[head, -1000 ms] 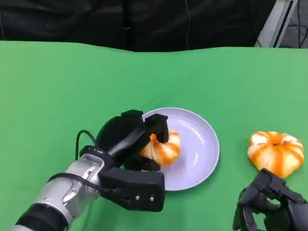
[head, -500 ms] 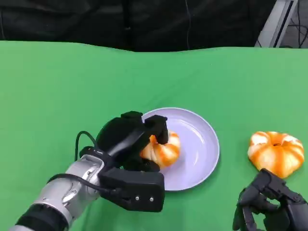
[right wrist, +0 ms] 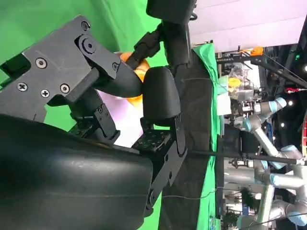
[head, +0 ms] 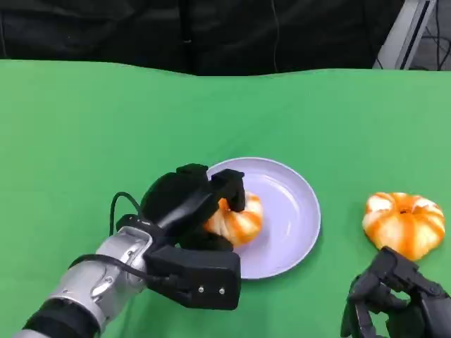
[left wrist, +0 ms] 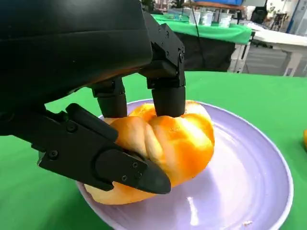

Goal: Grasp the bread from the table and place it into the plate.

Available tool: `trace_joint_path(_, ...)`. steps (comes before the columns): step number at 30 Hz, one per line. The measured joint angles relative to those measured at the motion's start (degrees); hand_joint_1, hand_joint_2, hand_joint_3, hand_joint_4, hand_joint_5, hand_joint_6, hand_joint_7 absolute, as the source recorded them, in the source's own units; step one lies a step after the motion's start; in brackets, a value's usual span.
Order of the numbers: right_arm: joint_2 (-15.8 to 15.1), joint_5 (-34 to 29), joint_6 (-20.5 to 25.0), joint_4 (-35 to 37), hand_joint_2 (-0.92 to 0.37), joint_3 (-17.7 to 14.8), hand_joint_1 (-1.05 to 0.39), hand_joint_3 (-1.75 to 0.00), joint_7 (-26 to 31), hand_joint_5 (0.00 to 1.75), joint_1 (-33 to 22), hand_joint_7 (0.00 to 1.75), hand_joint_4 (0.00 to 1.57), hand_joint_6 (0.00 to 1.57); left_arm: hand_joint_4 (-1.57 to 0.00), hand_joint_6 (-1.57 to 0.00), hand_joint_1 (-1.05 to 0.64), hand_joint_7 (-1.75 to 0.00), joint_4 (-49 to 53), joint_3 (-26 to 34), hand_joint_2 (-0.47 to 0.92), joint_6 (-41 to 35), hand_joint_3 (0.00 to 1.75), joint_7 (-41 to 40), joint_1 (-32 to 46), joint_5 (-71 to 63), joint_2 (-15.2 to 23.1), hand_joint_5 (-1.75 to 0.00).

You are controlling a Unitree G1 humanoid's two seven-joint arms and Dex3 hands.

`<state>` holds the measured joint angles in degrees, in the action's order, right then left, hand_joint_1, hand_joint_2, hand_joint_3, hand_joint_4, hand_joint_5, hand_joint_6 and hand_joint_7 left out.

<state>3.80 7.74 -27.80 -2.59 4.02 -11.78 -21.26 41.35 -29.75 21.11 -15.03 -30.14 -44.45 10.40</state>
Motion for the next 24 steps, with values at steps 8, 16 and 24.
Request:
trace_joint_path(8, 0.0, 0.2, 0.1, -0.3, -0.47, 0.0, -0.13, -1.37, -0.1, 1.75, -0.1, 1.59, 0.84, 0.76, -0.55, -0.58, -0.09, -1.6, 0.3, -0.1, 0.92, 0.0, 0.12, 0.0, 0.0, 0.0, 0.0, -1.75)
trace_joint_path(16, 0.0, 0.3, 0.1, -0.3, -0.47, 0.0, -0.13, -1.36, -0.2, 1.75, -0.1, 1.59, 0.84, 0.77, -0.55, -0.59, -0.1, -1.57, 0.2, -0.2, 0.92, -0.4, 0.12, 0.0, 0.0, 0.0, 0.0, -1.75)
trace_joint_path(24, 0.0, 0.2, 0.1, -0.4, -0.47, 0.1, -0.13, -1.35, -0.1, 1.75, -0.1, 1.58, 0.84, 0.77, -0.55, -0.62, -0.09, -1.48, 0.2, -0.3, 0.92, -0.3, 0.12, 0.0, 0.0, -0.1, 0.0, -1.72)
